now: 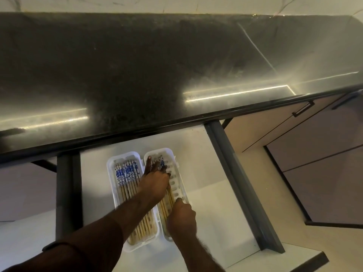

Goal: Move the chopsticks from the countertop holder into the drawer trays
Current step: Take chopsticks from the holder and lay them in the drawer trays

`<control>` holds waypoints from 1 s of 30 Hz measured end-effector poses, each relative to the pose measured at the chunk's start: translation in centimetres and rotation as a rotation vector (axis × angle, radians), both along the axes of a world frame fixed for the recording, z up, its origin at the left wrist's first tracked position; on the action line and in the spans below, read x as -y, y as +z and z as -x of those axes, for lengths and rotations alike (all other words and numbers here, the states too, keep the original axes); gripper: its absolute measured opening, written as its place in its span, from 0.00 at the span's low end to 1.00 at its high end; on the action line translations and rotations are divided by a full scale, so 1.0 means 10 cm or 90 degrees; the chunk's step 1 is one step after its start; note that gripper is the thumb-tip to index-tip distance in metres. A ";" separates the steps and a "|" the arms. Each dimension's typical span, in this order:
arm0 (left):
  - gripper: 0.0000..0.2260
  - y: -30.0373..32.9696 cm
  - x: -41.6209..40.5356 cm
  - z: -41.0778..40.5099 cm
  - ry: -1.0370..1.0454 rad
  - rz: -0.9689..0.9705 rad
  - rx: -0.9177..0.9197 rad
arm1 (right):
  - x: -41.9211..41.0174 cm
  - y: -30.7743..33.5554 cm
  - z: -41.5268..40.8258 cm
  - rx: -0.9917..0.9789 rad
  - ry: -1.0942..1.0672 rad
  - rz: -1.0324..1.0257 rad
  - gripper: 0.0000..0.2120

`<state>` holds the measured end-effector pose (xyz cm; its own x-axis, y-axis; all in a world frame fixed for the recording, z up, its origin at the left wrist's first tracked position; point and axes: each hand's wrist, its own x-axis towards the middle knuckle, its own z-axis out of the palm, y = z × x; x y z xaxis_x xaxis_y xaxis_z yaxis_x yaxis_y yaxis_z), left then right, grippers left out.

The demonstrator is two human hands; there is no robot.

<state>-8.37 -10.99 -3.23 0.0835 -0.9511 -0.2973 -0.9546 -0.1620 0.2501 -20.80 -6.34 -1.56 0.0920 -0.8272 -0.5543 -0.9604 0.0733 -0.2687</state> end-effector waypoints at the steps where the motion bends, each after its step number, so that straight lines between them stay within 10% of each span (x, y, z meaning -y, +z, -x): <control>1: 0.11 0.00 0.00 0.00 -0.008 -0.003 0.006 | -0.02 -0.01 -0.01 -0.003 0.012 0.017 0.19; 30: 0.11 0.04 0.04 0.00 -0.108 -0.083 0.044 | -0.06 0.03 0.06 0.020 0.089 0.030 0.26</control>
<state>-8.34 -11.42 -2.78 -0.0495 -0.9071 -0.4180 -0.9851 -0.0247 0.1703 -21.36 -5.70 -1.29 0.2248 -0.8305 -0.5096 -0.9515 -0.0744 -0.2986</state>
